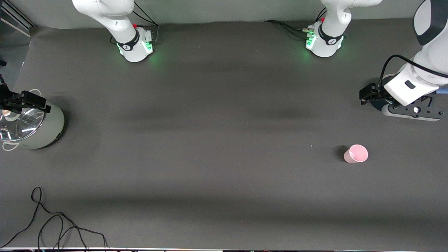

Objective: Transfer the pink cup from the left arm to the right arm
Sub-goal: 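Move the left gripper down toward the pink cup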

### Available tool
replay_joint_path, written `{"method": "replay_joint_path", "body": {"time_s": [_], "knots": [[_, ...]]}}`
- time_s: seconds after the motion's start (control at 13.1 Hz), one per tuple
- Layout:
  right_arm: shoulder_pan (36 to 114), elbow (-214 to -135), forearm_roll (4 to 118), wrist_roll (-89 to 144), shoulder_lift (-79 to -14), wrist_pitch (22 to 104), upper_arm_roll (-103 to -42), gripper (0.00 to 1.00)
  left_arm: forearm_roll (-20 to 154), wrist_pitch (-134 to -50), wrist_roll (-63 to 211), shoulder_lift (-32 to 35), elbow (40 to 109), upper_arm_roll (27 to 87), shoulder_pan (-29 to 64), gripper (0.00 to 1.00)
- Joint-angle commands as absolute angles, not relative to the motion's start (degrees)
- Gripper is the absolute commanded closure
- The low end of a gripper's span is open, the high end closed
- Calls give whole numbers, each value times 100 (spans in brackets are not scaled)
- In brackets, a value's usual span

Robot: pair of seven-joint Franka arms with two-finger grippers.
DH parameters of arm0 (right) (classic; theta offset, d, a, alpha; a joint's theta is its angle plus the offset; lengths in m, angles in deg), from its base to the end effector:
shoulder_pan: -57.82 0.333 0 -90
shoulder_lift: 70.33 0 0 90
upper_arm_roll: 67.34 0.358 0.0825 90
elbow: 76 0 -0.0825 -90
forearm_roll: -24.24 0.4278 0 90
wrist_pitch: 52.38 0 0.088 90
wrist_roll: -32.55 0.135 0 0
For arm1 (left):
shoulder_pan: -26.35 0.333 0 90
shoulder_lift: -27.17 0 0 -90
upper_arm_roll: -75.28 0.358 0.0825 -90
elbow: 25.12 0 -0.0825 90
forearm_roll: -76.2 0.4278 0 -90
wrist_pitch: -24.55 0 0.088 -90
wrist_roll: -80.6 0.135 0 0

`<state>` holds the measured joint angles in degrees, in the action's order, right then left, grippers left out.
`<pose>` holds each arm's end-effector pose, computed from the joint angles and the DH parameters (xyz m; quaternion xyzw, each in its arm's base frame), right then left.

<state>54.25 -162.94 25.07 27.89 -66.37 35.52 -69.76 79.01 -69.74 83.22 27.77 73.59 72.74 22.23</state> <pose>0.6138 -0.0615 0.6208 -0.9996 0.0115 0.0255 0.0082 0.5895 -0.0626 0.5728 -0.9957 0.0835 0.0324 0.0258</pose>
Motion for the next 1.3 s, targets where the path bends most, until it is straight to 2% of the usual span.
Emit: {"method": "replay_joint_path", "body": {"time_s": [0.0, 1.22], "knots": [[5422, -16134, 2433, 2763, -6568, 3463, -6954, 0, 7910, -6923, 8262, 2822, 7393, 7273, 2248, 1], [5457, -16195, 2275, 3114, -6585, 3524, -6963, 0, 7937, -6915, 8377, 2612, 7235, 7291, 2512, 1]]}}
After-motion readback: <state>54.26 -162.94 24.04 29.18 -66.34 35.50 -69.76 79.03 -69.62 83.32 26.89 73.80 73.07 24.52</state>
